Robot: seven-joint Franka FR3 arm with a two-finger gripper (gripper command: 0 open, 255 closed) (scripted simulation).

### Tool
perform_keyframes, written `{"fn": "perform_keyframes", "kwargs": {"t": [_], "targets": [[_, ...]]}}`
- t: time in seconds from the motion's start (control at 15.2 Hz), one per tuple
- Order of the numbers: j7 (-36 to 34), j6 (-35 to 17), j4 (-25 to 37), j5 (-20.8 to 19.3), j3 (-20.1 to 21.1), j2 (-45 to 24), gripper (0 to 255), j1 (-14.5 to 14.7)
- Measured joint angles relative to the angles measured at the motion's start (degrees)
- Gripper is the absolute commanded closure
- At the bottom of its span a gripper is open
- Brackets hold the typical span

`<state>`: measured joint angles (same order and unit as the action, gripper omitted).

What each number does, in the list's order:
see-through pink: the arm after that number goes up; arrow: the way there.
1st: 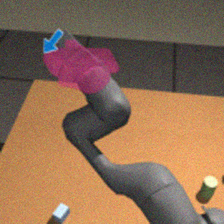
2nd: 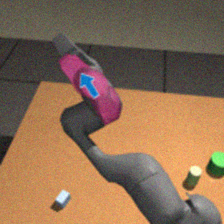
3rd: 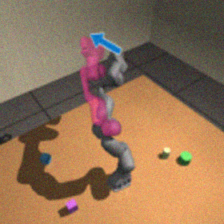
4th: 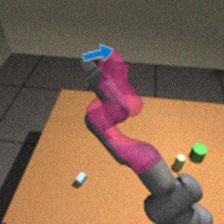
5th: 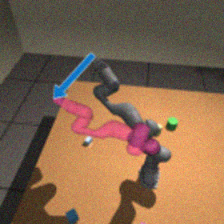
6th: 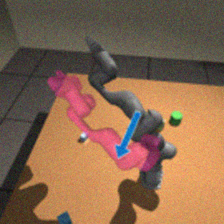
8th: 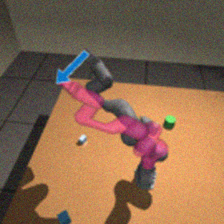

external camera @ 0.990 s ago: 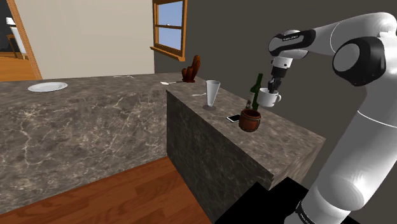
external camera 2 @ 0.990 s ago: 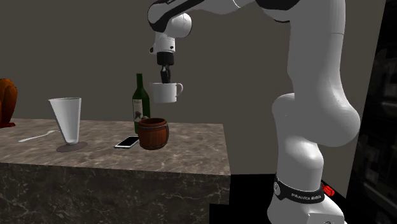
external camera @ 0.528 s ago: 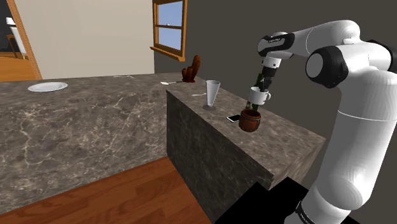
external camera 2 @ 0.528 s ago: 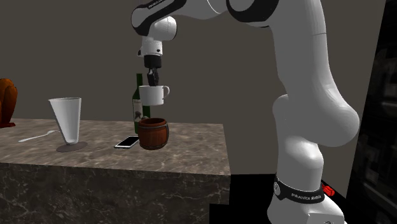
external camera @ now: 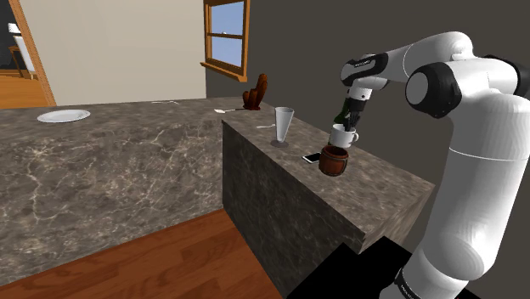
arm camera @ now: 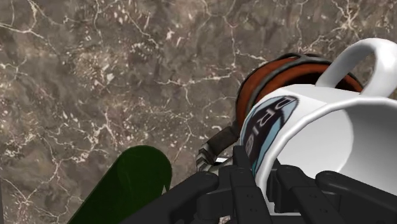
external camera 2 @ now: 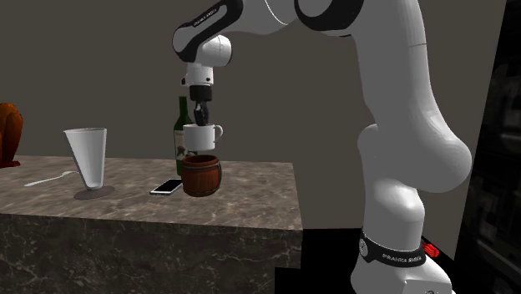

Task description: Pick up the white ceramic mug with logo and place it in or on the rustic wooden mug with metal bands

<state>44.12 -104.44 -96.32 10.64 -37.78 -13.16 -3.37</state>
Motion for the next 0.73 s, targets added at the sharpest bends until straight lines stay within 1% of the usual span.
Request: {"fn": "perform_keyframes", "kwargs": {"t": [0.33, 0.73], "targets": [[0.45, -3.01, -2.50, 0.57, 0.21, -0.69, 255, 0.00], [0.45, -3.43, -2.98, 0.53, 0.21, -0.58, 255, 0.07]]}}
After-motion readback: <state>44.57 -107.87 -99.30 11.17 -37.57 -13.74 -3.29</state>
